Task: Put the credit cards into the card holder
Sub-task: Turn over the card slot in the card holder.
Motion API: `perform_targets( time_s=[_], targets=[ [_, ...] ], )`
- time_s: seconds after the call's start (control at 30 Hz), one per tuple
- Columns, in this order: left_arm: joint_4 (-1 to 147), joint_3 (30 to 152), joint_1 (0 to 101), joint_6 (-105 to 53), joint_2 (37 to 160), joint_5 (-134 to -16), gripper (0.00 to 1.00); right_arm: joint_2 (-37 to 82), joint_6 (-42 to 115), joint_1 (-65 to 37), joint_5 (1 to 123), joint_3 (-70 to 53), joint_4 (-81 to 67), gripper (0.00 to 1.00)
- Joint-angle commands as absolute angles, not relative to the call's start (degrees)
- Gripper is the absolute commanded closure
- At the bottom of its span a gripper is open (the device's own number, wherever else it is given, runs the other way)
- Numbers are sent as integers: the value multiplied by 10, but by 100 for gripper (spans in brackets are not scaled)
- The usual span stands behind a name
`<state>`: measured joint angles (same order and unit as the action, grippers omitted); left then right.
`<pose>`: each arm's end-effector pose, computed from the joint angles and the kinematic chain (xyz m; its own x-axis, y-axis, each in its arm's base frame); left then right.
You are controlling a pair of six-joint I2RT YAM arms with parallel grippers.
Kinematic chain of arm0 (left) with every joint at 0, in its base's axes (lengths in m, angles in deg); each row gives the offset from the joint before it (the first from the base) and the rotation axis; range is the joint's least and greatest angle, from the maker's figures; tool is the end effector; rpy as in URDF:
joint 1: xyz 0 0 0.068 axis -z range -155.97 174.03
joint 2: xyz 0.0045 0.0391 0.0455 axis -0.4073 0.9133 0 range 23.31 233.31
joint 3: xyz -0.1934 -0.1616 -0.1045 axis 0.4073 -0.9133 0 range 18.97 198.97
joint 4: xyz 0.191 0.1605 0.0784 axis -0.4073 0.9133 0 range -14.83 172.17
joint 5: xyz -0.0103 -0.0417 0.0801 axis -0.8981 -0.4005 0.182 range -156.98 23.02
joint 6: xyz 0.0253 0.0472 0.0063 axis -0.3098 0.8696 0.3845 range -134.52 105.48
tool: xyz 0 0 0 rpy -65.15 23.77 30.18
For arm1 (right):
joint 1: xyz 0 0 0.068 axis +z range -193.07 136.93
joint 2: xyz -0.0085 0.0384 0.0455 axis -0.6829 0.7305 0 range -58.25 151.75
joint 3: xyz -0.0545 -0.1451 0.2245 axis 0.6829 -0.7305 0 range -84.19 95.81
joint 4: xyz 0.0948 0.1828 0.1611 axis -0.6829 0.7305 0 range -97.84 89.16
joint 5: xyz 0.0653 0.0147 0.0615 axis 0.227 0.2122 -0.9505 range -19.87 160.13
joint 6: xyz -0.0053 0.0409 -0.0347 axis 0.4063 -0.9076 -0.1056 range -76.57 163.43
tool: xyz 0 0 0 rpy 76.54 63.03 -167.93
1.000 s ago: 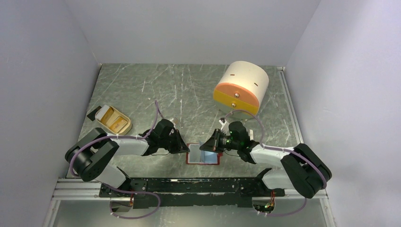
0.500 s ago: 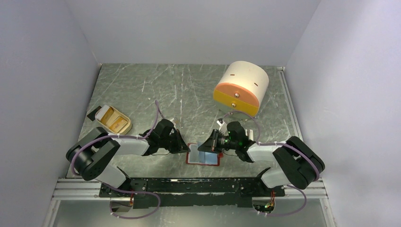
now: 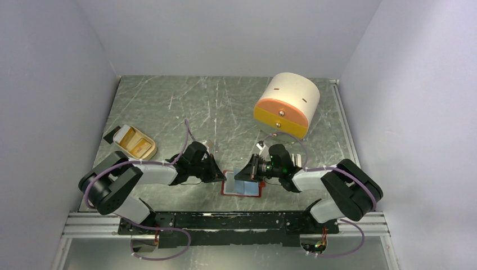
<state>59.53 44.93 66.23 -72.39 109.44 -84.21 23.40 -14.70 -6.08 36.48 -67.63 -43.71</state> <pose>0.1805 -0.1779 0.1185 -0.9521 -0.2287 -0.2032 -0.0156 0.6997 -0.7143 0.1716 0.1540 0.1272 -0.9593 0.1624 -0.2313 -0.1375 0.4469 0.8840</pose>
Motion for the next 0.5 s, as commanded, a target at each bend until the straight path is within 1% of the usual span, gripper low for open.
perform_targets(
  time_s=[0.0,0.3,0.33,0.43,0.47],
  targets=[
    [598,445,660,-720,1098,-842,87,242,-142,-58,358,-664,-455,100],
    [600,447,660,-721,1092,-844,88,221,-111,-58,368,-650,-410,100],
    [596,446,660,-724,1088,-848,88,223,-107,-57,364,-645,-408,98],
    [578,442,660,-738,1069,-867,87,226,-89,-57,367,-628,-374,81],
    [567,438,660,-745,1062,-876,86,223,-80,-56,377,-623,-354,78]
  ],
)
